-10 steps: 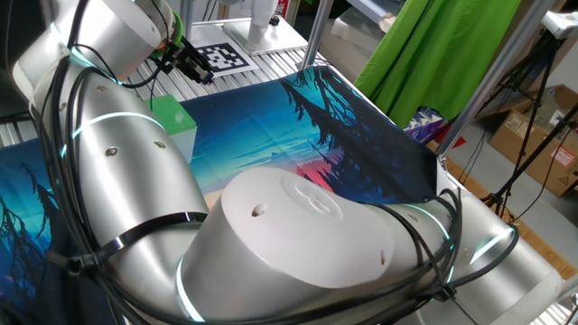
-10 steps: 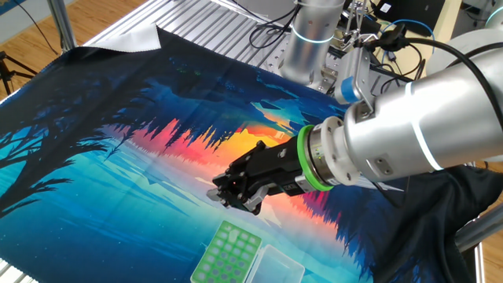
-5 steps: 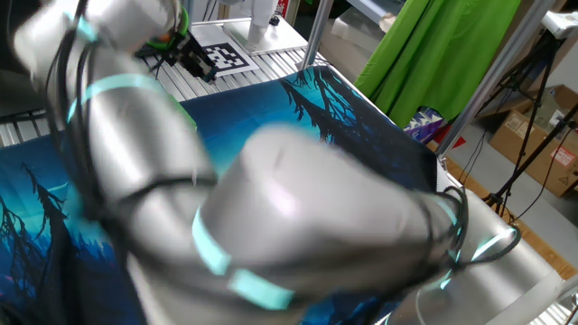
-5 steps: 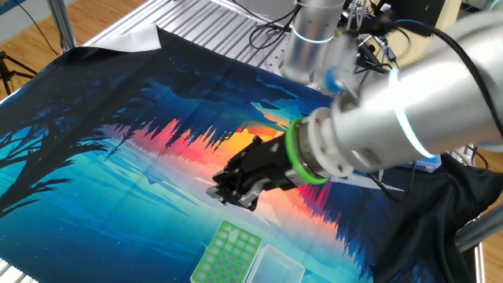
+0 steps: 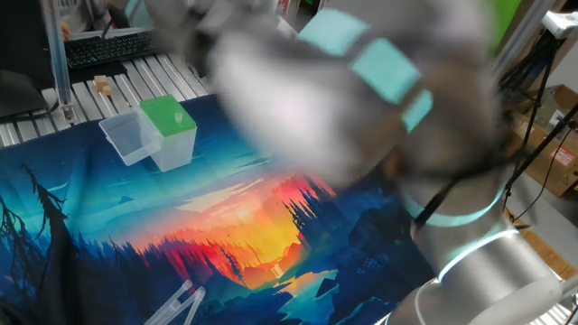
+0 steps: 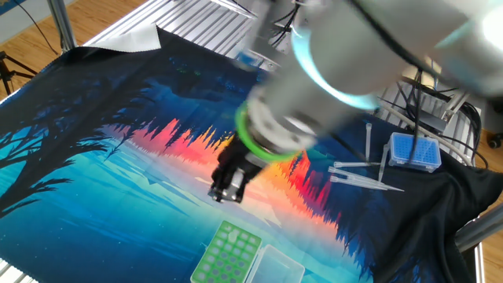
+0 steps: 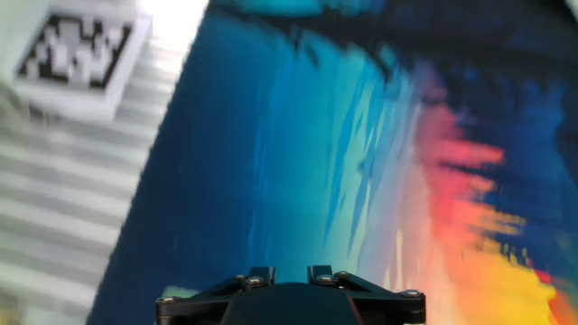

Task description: Insert a large pipette tip into the holder for large pipette tips

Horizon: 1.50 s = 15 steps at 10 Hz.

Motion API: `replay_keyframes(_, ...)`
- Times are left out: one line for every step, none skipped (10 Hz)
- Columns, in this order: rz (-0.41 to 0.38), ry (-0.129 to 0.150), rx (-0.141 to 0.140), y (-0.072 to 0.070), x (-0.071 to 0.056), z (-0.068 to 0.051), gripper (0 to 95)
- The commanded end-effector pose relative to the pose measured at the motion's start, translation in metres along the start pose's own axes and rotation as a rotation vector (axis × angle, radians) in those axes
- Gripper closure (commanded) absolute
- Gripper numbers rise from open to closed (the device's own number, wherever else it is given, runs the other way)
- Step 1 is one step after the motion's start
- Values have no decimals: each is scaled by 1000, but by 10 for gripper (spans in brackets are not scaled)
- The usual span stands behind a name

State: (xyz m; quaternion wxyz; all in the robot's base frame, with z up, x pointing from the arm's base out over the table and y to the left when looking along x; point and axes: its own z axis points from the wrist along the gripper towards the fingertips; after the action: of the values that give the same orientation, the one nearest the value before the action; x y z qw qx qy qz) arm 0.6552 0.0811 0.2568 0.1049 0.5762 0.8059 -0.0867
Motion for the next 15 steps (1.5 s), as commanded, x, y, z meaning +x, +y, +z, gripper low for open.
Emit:
replay_keyframes(-135, 502, -215, 0, 6, -1, 950)
replay_keyframes(-133, 528, -226, -2, 9, -1, 950)
replay_keyframes(-129, 533, -225, -3, 11, -1, 950)
replay_keyframes(-120, 561, -211, -4, 13, -2, 950)
replay_keyframes(-110, 569, -206, -5, 16, -4, 950)
replay_keyframes(-127, 561, -201, -6, 17, -5, 950)
replay_keyframes(-188, 456, -172, -9, 18, -7, 950)
replay_keyframes(-205, 413, -159, -12, 19, -9, 950)
replay_keyframes(-204, 407, -159, -17, 22, -14, 950)
replay_keyframes(-209, 397, -155, -20, 23, -16, 950)
replay_keyframes(-280, 317, -135, -28, 23, -21, 950)
replay_keyframes(-308, 285, -135, -31, 21, -22, 950)
replay_keyframes(-319, 284, -137, -33, 20, -23, 950)
replay_keyframes(-315, 282, -135, -33, 20, -23, 950)
replay_keyframes(-309, 280, -134, -34, 20, -23, 950)
